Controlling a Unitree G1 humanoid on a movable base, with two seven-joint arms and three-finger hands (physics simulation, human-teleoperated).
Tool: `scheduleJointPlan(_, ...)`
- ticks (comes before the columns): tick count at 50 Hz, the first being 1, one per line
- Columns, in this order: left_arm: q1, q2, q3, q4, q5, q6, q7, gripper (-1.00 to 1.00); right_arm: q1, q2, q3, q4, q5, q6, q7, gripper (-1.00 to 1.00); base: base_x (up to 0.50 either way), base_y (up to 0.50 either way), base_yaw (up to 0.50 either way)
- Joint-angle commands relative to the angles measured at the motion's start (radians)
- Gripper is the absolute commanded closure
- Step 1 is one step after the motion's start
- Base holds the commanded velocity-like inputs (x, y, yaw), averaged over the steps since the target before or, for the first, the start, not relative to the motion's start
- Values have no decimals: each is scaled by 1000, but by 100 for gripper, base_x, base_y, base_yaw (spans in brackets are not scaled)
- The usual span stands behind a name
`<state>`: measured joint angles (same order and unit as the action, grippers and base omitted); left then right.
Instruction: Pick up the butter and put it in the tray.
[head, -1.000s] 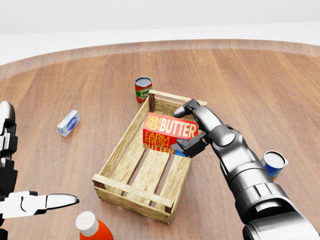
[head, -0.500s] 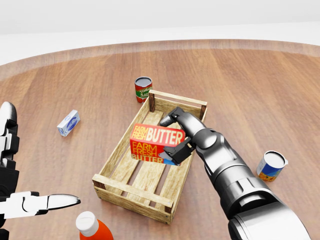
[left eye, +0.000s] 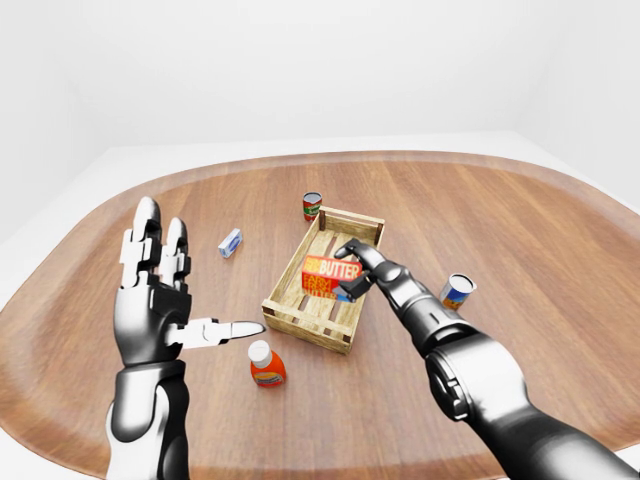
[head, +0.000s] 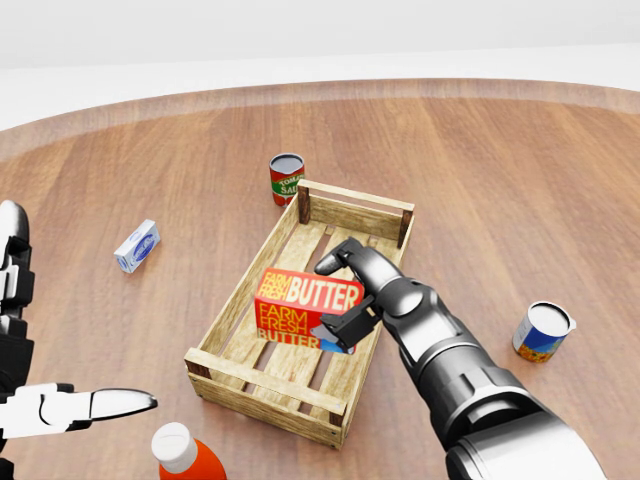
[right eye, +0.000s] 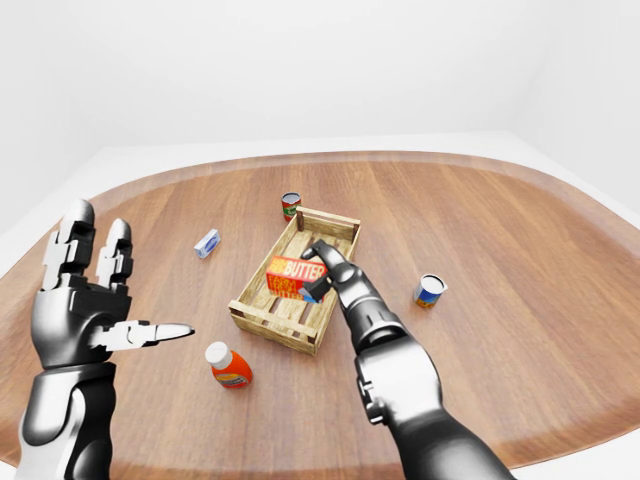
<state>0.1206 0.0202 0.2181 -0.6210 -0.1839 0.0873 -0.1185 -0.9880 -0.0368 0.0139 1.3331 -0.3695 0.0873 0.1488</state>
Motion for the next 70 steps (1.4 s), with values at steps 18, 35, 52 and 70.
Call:
scheduleJointPlan(18, 3, -2, -1, -5, -1, 0, -3, -100, 25, 11, -71, -5, 18, 0, -11, 100, 0, 0, 0)
scheduleJointPlan(35, 2, -1, 1, -8, -4, 0, -4, -100, 18, 11, -73, -6, 19, 0, -14, 100, 0, 0, 0)
scheduleJointPlan(52, -4, 2, 11, -15, -12, 0, -1, -100, 0, 30, -72, -1, 15, 0, -17, 100, 0, 0, 0)
scheduleJointPlan(70, -2, 1, 10, -15, -12, 0, -3, -100, 5, 36, -79, 2, 14, 0, -25, -91, 0, 0, 0)
